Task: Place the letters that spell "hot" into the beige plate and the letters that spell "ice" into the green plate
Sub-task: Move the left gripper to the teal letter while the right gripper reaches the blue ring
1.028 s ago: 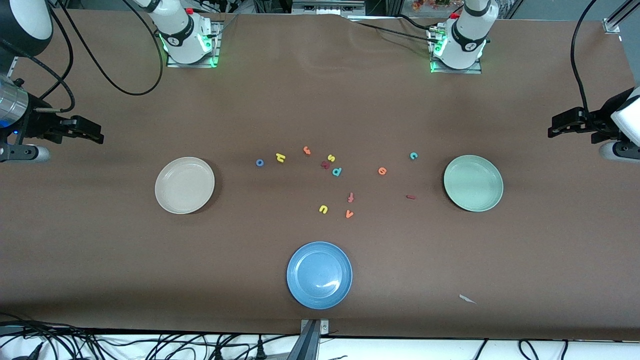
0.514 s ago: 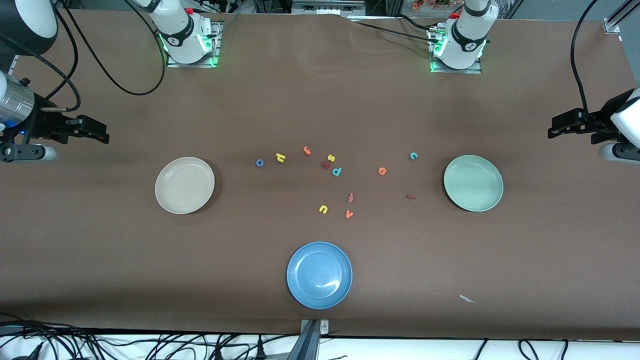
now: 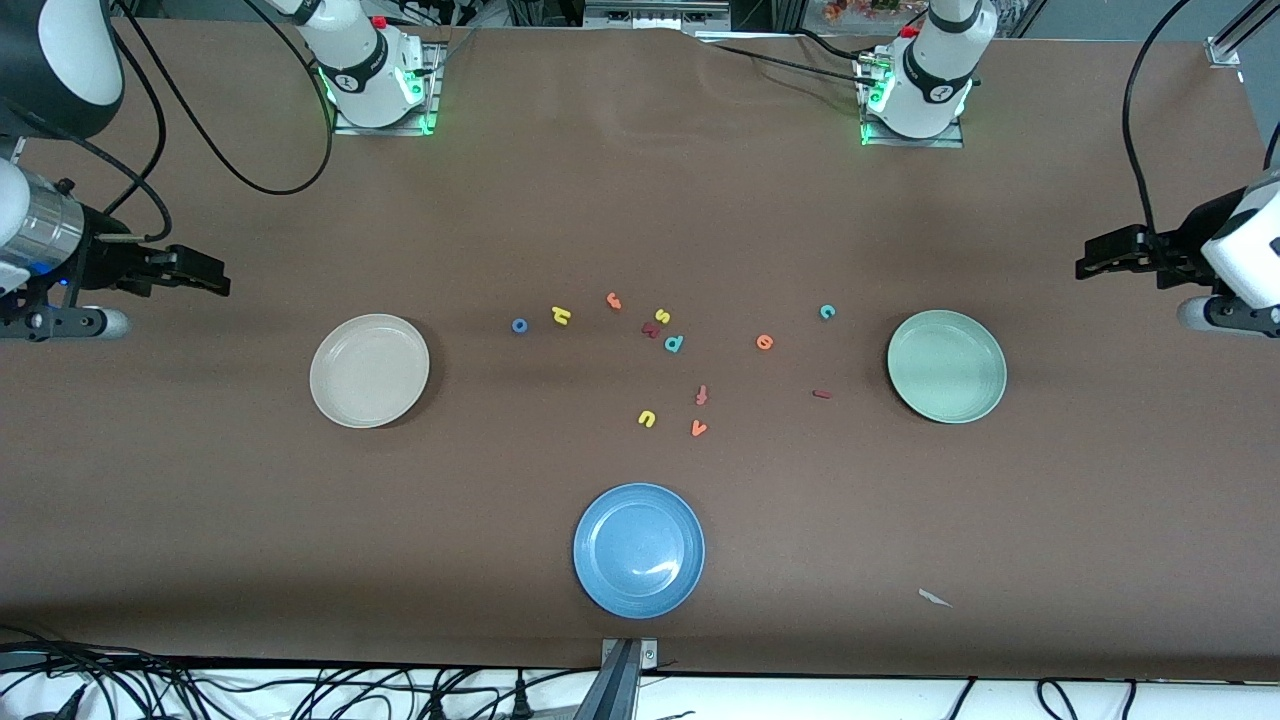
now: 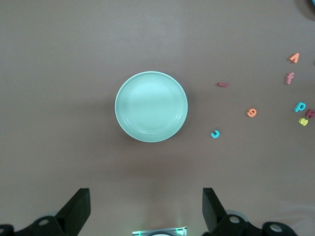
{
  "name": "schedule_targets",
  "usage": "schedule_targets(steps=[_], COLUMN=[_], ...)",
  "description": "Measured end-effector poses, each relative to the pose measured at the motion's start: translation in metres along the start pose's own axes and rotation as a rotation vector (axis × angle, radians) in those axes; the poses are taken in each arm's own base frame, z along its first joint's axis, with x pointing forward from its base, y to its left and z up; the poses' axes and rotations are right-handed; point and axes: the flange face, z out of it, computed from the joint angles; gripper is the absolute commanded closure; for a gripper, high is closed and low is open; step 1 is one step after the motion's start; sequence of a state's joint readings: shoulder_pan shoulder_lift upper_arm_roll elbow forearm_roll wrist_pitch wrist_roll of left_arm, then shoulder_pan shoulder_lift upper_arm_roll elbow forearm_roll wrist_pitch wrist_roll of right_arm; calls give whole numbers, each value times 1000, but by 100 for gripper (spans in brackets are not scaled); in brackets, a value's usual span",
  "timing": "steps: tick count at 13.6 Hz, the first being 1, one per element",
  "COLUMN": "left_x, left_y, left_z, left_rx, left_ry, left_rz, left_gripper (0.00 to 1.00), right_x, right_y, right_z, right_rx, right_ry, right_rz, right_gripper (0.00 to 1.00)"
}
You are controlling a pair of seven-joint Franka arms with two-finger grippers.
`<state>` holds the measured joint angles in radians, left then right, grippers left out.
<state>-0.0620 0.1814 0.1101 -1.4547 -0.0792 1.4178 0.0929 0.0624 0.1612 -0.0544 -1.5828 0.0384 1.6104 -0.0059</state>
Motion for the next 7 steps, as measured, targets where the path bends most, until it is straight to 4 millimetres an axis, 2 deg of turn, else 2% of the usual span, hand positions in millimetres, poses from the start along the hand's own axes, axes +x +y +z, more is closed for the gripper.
schedule_targets(steps=[2,4,7], left_x=[3,7,14], left_y=[17,41,66], left_z=[21,50,88], left_rx=[0,6,18], left_ry=[-45,-99,-121], left_rz=[-25,-55,-117], left_gripper=[1,1,1], right_x=[8,15,23], right_y=[-2,-13,-63], right_z=[10,14,25], right_rx=[6,10,22], right_ry=[1,27,57], right_rz=[-2,-16,-1], right_gripper=[0,0,0])
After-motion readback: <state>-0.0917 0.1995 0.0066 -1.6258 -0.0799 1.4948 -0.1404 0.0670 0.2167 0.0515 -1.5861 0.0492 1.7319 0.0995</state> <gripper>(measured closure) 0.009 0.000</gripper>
